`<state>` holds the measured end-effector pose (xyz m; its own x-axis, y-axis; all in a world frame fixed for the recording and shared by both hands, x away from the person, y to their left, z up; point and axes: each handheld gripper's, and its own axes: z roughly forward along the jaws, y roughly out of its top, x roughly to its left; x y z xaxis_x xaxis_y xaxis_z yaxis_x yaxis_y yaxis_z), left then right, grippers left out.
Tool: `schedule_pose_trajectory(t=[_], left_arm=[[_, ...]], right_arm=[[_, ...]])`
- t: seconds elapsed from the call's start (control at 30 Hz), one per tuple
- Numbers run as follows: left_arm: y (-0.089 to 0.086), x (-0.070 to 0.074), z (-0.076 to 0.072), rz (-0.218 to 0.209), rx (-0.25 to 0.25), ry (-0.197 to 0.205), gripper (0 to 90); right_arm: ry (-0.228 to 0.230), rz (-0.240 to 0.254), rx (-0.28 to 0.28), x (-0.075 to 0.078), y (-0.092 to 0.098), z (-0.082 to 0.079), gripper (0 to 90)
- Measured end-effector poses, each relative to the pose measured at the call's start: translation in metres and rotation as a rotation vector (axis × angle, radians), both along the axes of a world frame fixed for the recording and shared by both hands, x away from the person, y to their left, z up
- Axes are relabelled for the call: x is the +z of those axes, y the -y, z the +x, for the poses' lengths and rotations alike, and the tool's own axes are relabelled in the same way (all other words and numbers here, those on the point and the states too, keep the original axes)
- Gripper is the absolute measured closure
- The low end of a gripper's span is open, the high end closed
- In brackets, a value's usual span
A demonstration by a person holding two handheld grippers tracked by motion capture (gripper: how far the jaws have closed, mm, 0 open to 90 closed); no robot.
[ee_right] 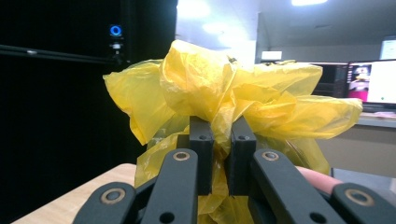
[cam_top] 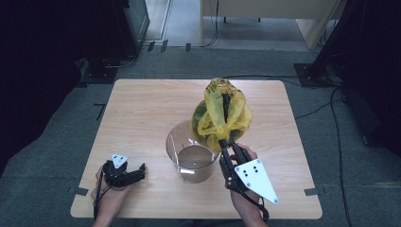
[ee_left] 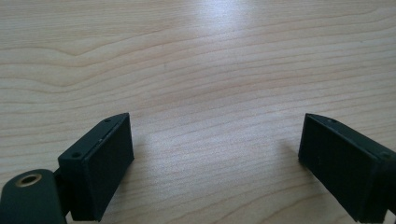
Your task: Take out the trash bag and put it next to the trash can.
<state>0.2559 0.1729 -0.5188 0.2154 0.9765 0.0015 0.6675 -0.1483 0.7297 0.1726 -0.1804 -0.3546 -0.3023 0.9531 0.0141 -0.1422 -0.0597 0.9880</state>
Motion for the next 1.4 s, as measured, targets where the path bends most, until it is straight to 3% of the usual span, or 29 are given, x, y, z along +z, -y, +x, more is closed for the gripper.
schedule_pose_trajectory(t=[0.43,0.6,0.7,0.93,0.97,1.03,1.1,1.27,1.4], left_arm=[[0.000,0.000,0.000,-0.001,0.000,0.000,9.3],[0.000,0.000,0.000,-0.001,-0.002,0.000,9.3],[0.000,0.000,0.000,0.000,-0.003,0.000,9.3],[0.000,0.000,0.001,0.000,-0.004,-0.001,9.4],[0.000,0.000,0.001,0.000,-0.004,-0.001,9.4],[0.000,0.000,0.001,0.000,-0.004,-0.002,9.4],[-0.001,0.000,0.000,0.000,-0.006,-0.001,9.4],[-0.001,0.000,0.000,-0.001,-0.007,-0.001,9.4],[-0.001,0.000,0.001,0.000,-0.008,-0.001,9.4]], right_arm=[[-0.024,-0.008,-0.152,-0.010,0.037,0.019,84.8],[-0.066,-0.009,-0.178,-0.023,0.045,0.029,84.8],[-0.118,-0.011,-0.184,-0.038,0.046,0.038,84.8],[-0.206,-0.023,-0.129,-0.072,0.040,0.055,84.8],[-0.223,-0.032,-0.097,-0.083,0.037,0.059,84.8],[-0.230,-0.035,-0.075,-0.088,0.036,0.061,84.7],[-0.269,-0.010,-0.016,-0.101,0.036,0.067,84.6],[-0.308,-0.004,0.016,-0.114,0.039,0.072,84.5],[-0.346,-0.030,0.013,-0.125,0.040,0.077,84.1]])
